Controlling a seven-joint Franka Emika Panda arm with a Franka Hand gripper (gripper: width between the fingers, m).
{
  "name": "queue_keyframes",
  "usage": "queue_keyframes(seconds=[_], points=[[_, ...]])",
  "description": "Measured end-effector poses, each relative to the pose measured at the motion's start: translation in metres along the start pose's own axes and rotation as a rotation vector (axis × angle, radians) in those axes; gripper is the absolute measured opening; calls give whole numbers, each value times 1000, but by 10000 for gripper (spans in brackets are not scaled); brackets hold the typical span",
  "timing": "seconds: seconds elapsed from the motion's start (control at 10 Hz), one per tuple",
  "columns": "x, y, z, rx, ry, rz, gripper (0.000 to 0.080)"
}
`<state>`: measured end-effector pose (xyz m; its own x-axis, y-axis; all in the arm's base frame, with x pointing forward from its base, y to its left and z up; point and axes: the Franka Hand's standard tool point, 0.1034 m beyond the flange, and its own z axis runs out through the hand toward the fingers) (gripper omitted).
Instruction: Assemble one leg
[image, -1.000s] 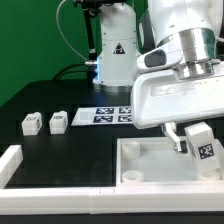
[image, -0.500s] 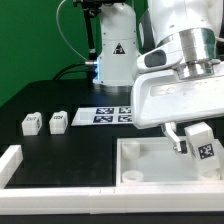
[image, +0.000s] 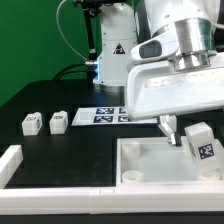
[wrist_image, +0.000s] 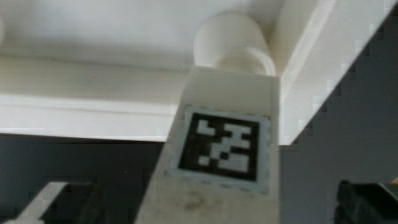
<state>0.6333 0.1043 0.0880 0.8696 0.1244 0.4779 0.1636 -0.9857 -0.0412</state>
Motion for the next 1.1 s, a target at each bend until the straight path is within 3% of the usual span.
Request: queue_keyframes(seconds=[0.3, 0.6, 0.7, 0.9, 1.1], points=[[3, -8, -2, 57, -332, 27, 649], [-8, -15, 1, 109, -626, 35, 649], [6, -12, 8, 101, -558, 36, 649], [2, -12, 10, 98, -551, 38, 649], [1, -12, 11, 98, -551, 38, 377]])
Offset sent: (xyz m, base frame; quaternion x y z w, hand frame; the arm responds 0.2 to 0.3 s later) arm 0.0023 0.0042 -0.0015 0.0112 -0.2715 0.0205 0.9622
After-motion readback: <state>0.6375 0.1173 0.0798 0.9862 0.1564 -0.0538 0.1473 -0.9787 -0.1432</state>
